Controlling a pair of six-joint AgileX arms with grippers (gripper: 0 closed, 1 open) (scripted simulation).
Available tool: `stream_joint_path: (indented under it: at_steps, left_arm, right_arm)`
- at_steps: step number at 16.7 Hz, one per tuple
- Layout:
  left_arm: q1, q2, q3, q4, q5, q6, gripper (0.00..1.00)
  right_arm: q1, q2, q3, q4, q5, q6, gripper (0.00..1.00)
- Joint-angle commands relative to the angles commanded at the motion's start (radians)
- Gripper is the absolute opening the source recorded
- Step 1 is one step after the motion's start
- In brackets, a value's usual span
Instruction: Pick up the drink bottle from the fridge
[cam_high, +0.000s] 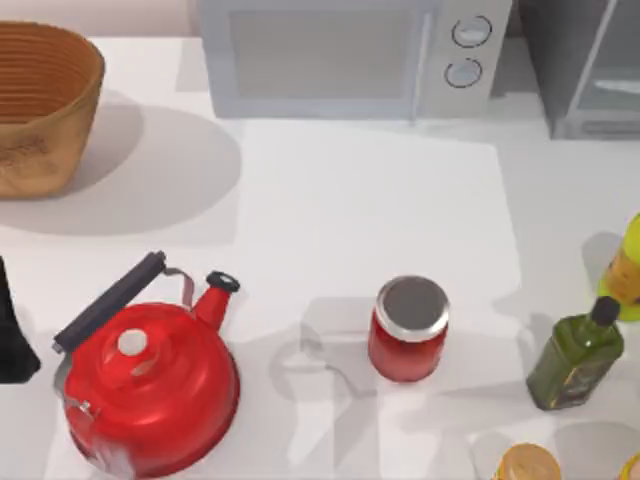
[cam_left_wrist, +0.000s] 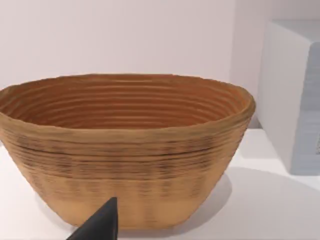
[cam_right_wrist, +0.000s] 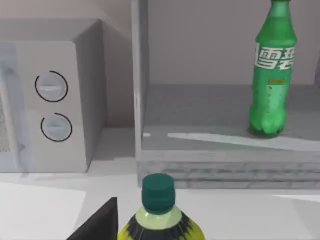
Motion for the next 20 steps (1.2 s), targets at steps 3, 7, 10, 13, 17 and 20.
stream_joint_path:
  at_steps: [3, 7, 10, 13, 17, 20]
  left_arm:
    - [0.0, 0.0, 0.0, 0.0, 0.0, 0.0, 1.0]
    - [0.0, 0.0, 0.0, 0.0, 0.0, 0.0, 1.0]
    - [0.0, 0.0, 0.0, 0.0, 0.0, 0.0, 1.0]
    - [0.0, 0.0, 0.0, 0.0, 0.0, 0.0, 1.0]
    - [0.0, 0.0, 0.0, 0.0, 0.0, 0.0, 1.0]
    - [0.0, 0.0, 0.0, 0.0, 0.0, 0.0, 1.0]
  right_arm:
    - [-0.004, 0.01, 0.001, 0.01, -0.004, 0.0, 1.0]
    - [-0.057, 0.157, 0.02, 0.158, -0.056, -0.001, 1.0]
    - [-0.126, 0.378, 0.045, 0.368, -0.12, -0.001, 1.0]
    - [-0.208, 0.675, 0.071, 0.622, -0.197, 0.001, 1.0]
    - [-0.32, 1.079, 0.103, 0.959, -0.304, 0.007, 1.0]
    - [-0.396, 1.336, 0.126, 1.185, -0.379, 0.012, 1.0]
